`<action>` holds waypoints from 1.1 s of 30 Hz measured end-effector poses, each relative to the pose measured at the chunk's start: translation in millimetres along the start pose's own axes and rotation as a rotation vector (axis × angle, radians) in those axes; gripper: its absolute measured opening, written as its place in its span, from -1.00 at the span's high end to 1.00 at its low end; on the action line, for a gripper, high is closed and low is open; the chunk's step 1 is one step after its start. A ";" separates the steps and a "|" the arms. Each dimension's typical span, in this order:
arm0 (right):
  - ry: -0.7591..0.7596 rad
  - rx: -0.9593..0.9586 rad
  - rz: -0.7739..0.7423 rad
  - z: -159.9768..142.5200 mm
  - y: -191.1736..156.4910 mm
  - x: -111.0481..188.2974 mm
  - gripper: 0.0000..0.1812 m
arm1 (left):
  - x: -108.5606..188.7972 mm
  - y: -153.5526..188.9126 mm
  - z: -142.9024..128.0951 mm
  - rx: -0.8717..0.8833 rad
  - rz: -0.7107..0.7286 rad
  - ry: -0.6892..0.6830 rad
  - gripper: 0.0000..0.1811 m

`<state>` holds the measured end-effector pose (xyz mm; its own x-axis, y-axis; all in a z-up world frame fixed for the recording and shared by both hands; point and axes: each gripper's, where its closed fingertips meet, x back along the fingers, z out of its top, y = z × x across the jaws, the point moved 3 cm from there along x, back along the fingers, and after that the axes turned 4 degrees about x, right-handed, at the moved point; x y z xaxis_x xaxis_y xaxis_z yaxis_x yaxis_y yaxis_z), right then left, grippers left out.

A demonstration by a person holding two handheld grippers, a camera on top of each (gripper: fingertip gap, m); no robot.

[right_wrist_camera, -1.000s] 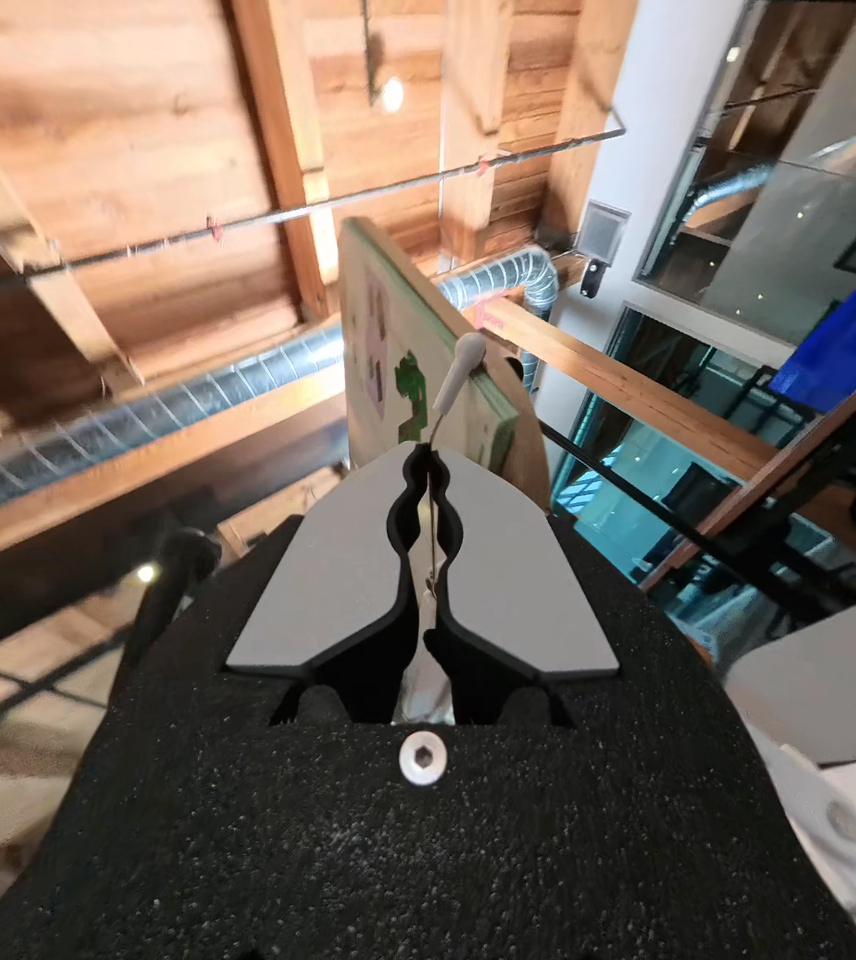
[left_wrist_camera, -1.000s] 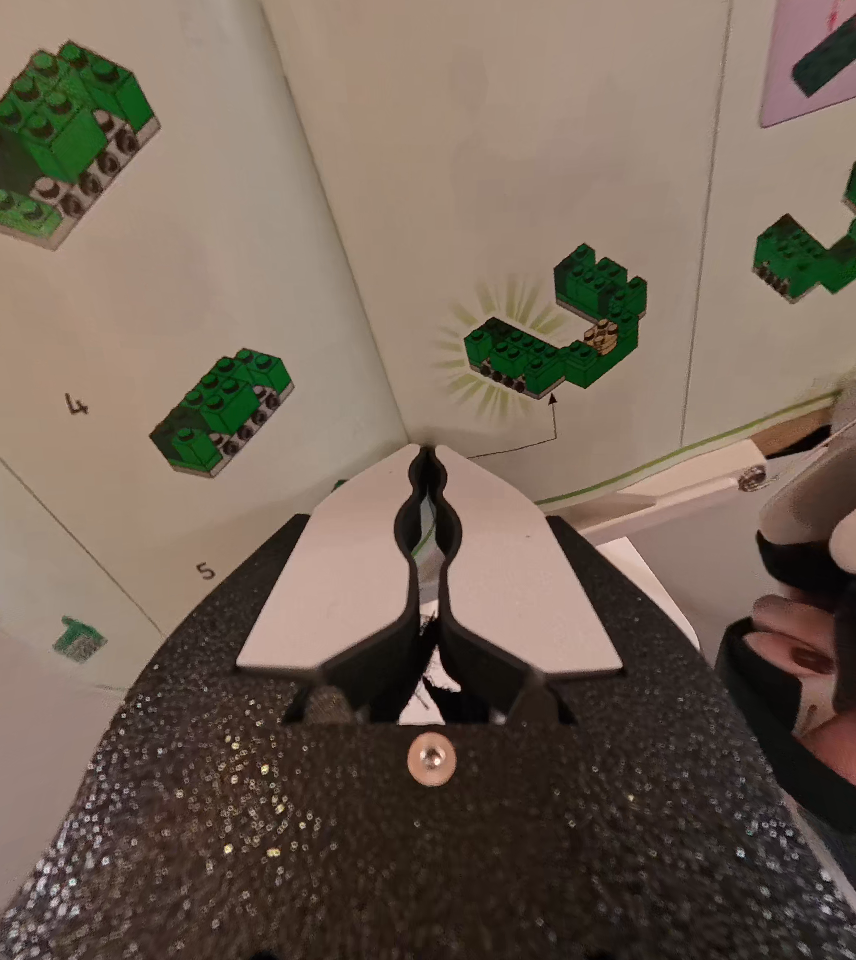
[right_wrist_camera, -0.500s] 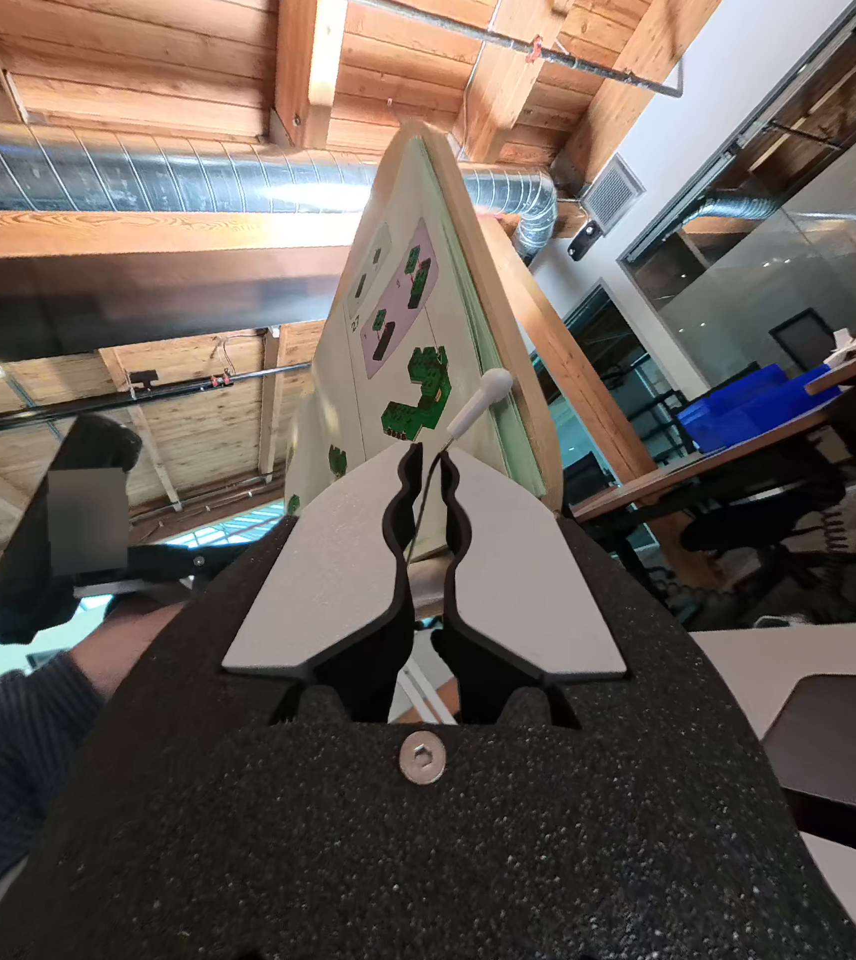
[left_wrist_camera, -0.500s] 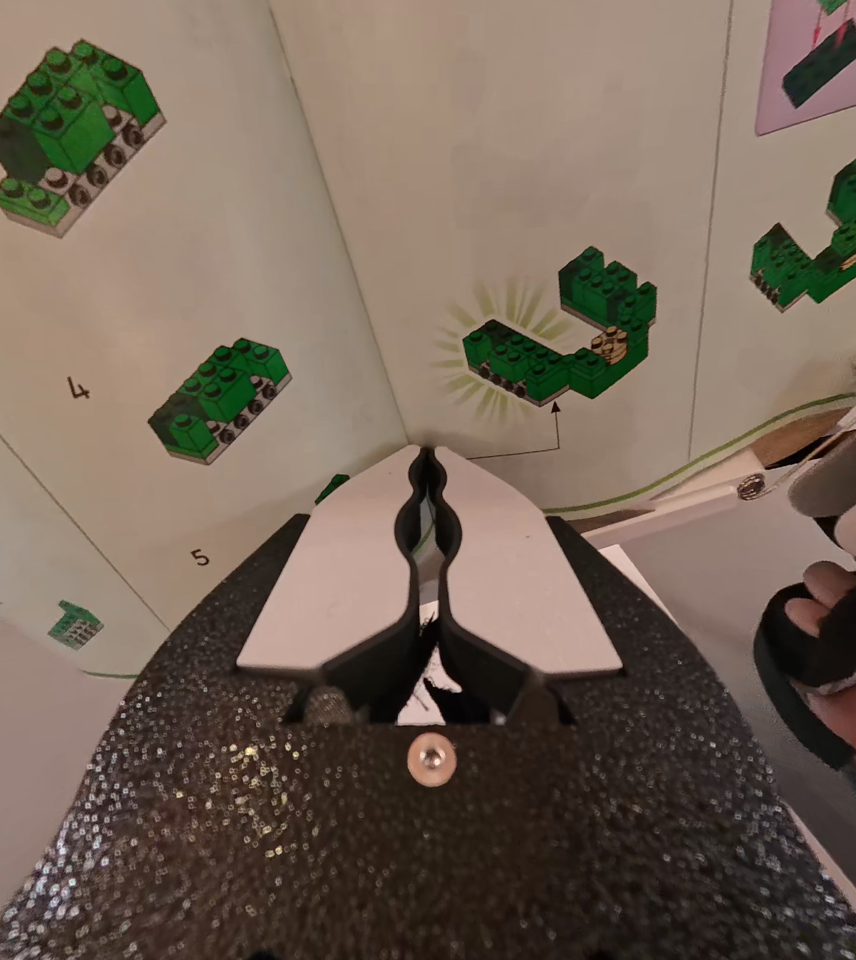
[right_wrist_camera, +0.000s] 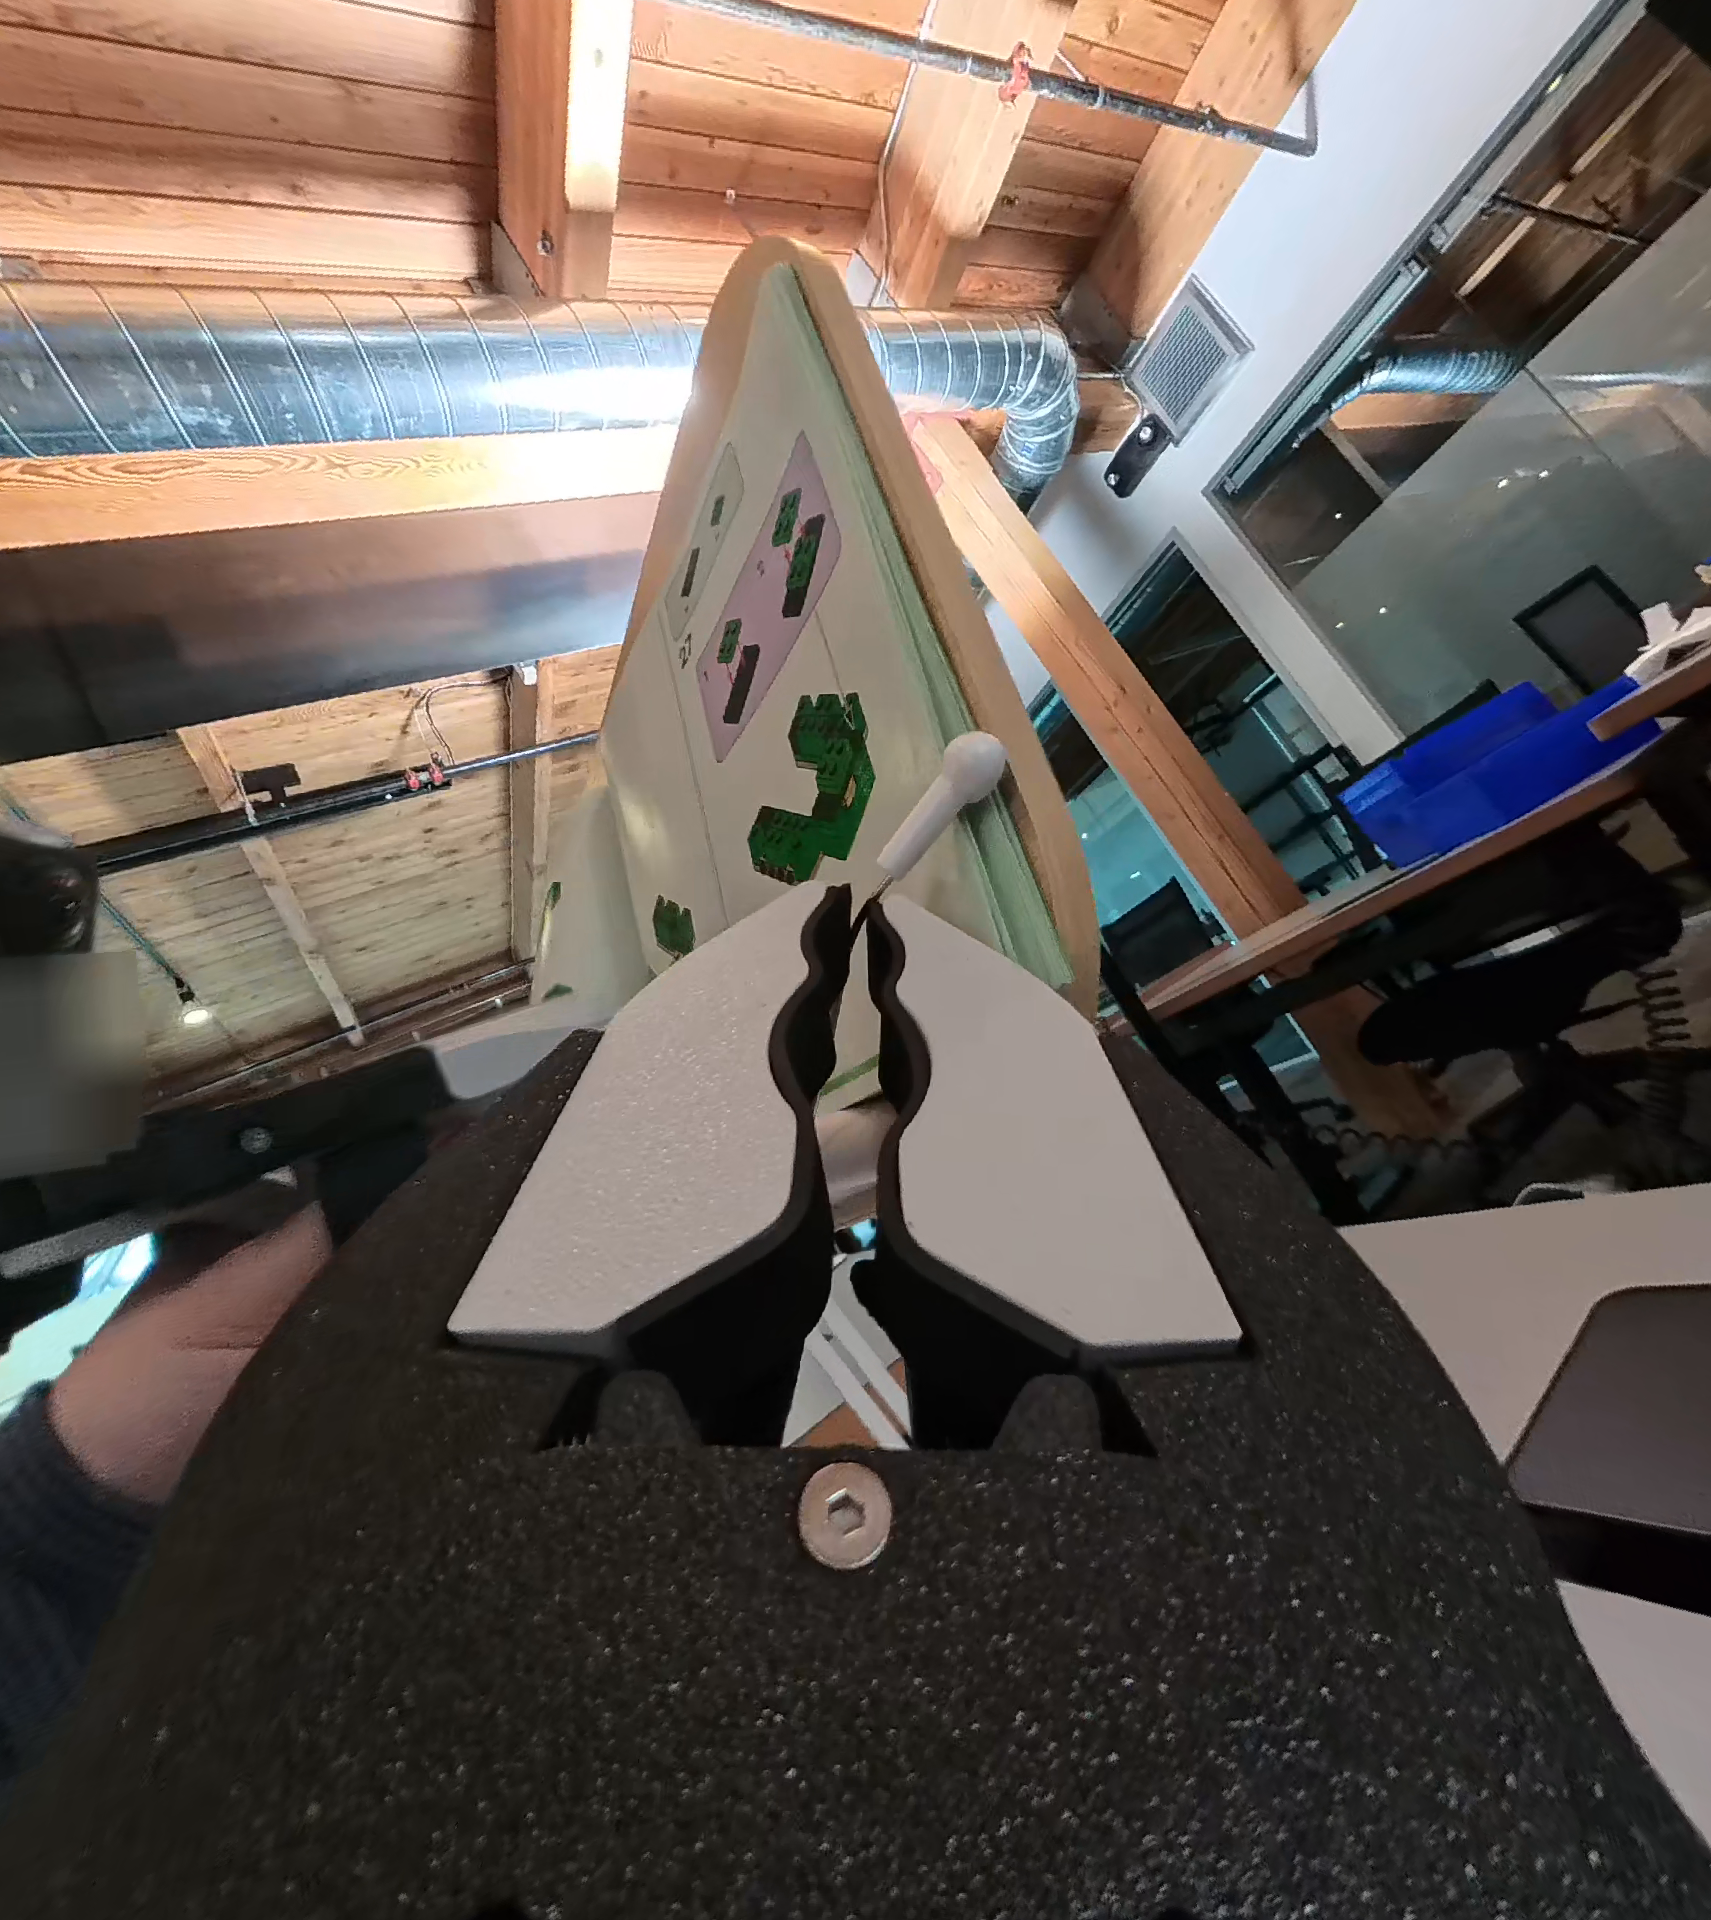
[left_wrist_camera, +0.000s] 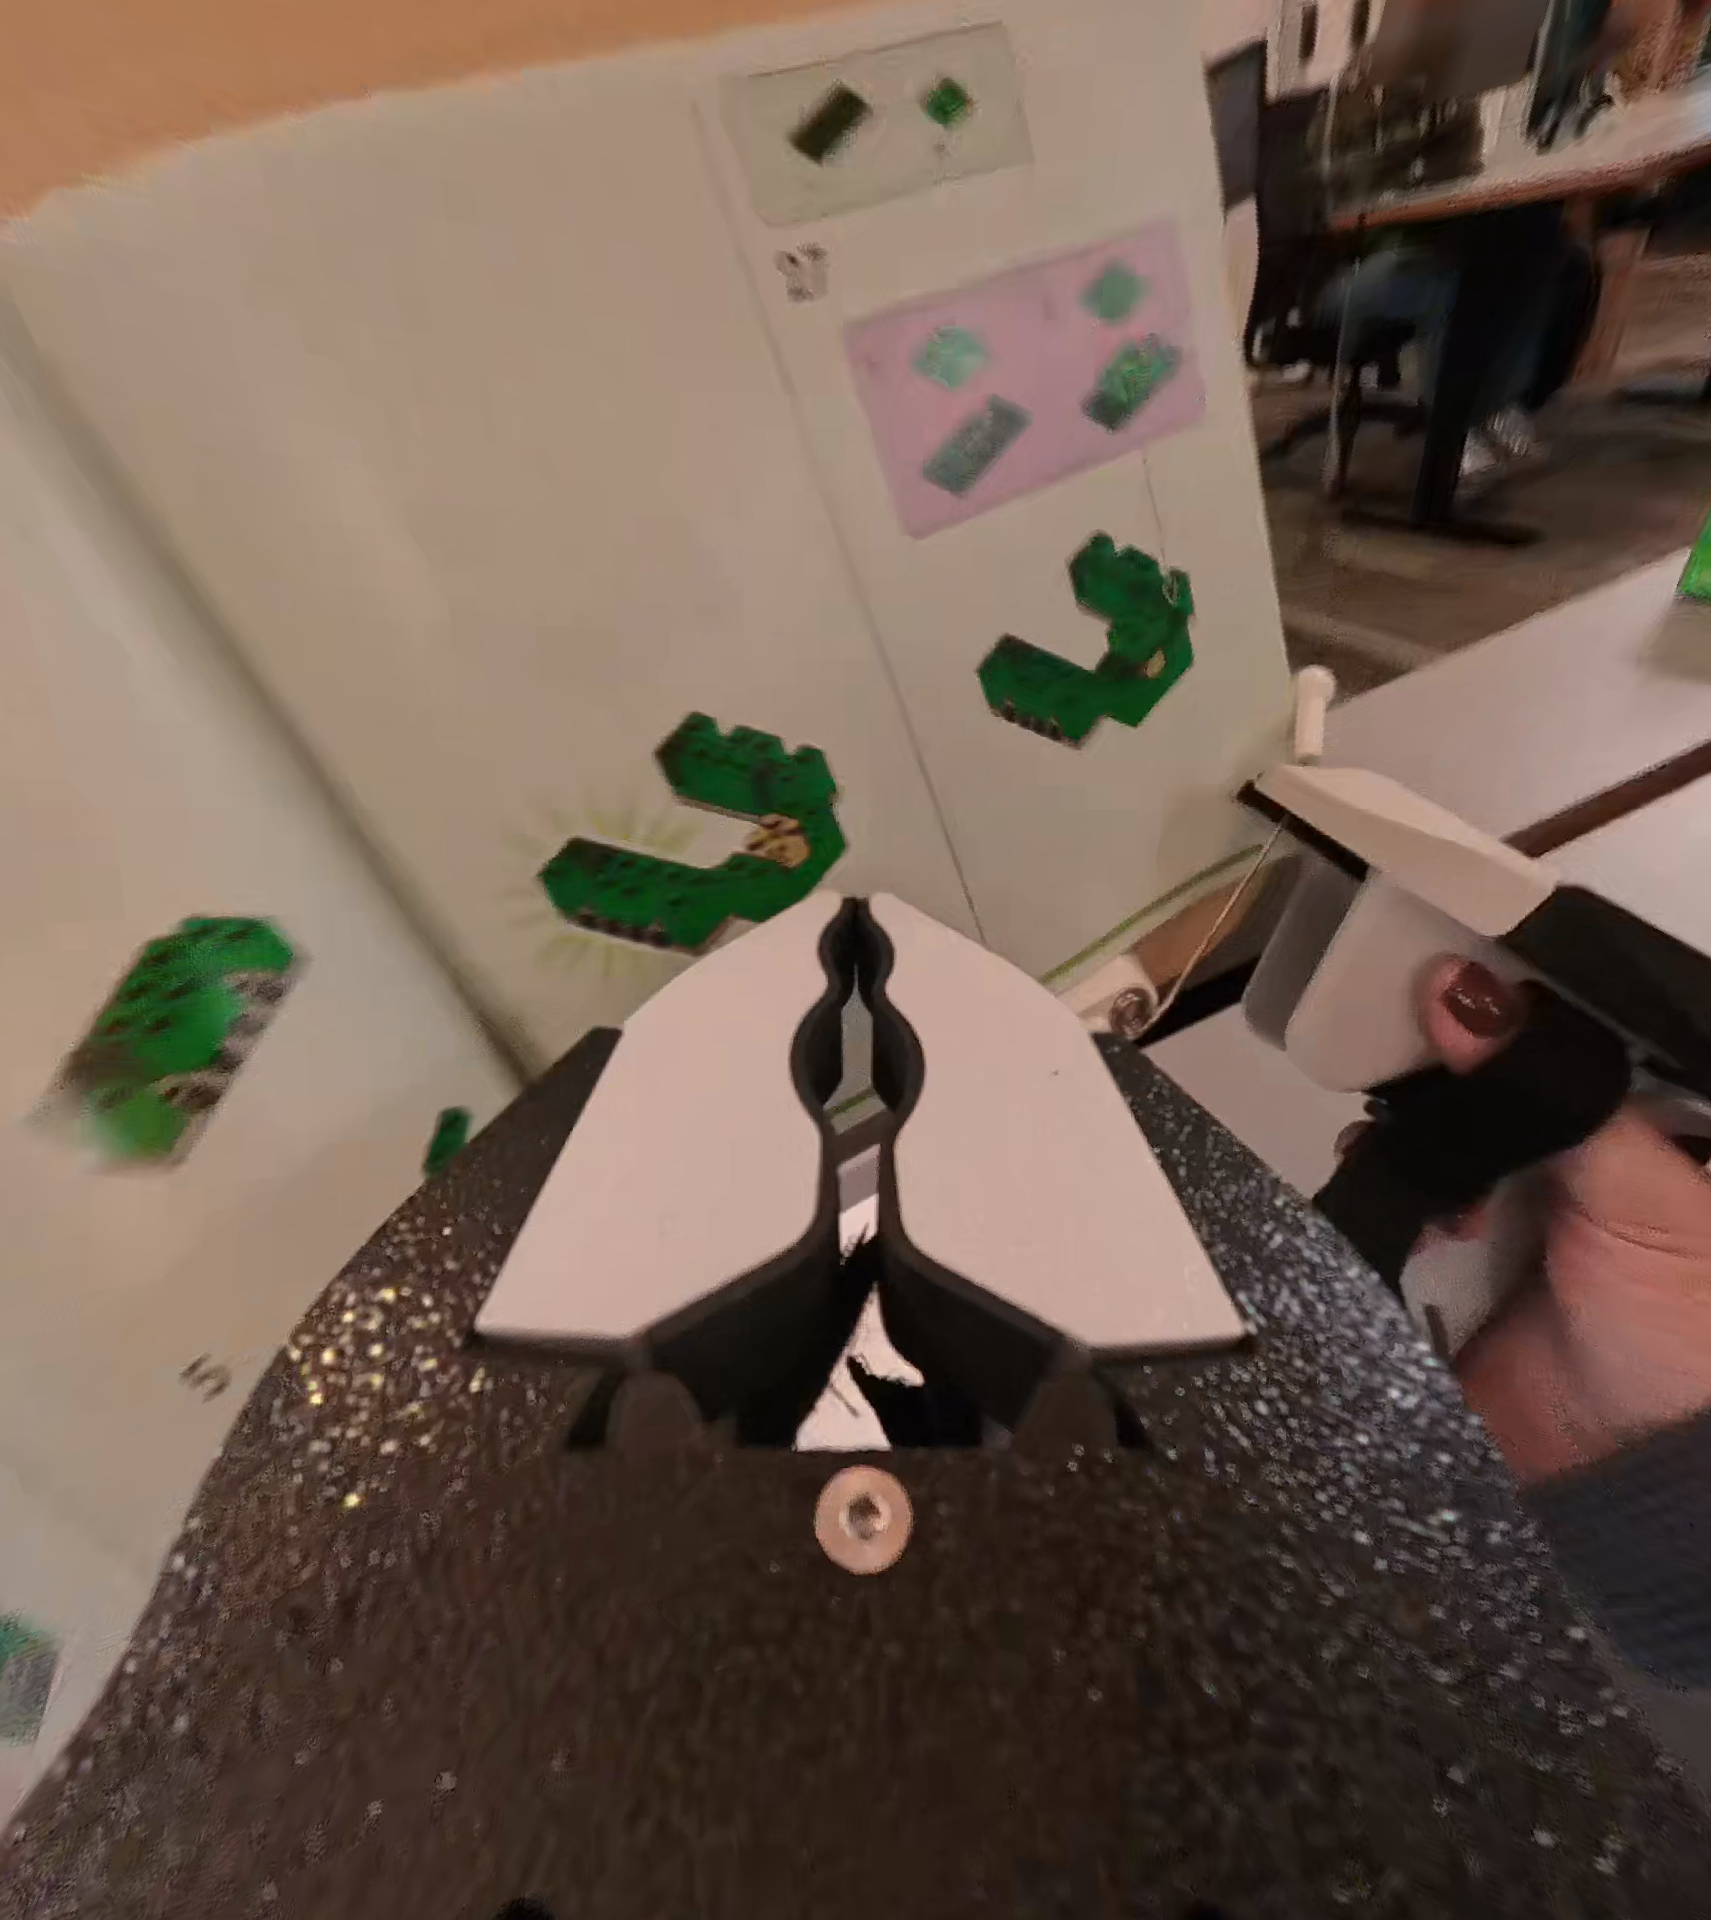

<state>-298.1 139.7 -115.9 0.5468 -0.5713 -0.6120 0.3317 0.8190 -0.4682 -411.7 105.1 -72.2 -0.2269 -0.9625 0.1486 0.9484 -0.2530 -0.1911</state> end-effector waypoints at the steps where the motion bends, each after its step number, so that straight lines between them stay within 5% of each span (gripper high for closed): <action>1: 0.006 0.009 0.003 0.1 -0.7 0.6 0.98 | -7.0 3.8 -3.0 -0.021 0.001 -0.029 1.00; 5: 0.018 0.058 0.019 1.1 -4.4 3.2 0.98 | -30.1 8.6 -10.9 0.034 -0.002 -0.085 1.00; 14: -0.107 0.352 0.025 2.4 -14.6 -8.4 0.96 | -29.4 9.5 -10.7 0.046 0.014 -0.092 1.00; 22: -0.304 0.356 -0.081 11.0 -11.3 -12.9 0.90 | -27.7 18.9 -15.8 0.124 -0.058 -0.115 1.00; 27: -0.301 0.354 -0.105 39.6 -18.2 9.6 0.79 | 12.8 51.4 -13.9 0.075 -0.115 0.000 1.00; 33: -0.398 0.449 -0.067 64.2 -46.9 52.6 0.78 | 84.7 90.1 -43.3 -0.049 -0.176 0.041 1.00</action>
<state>-235.5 74.7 -85.1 0.7306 -0.6296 -0.2642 0.6200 0.7738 -0.1294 -355.1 -3.4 -118.8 -0.3977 -0.9061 0.1444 0.8818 -0.4210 -0.2125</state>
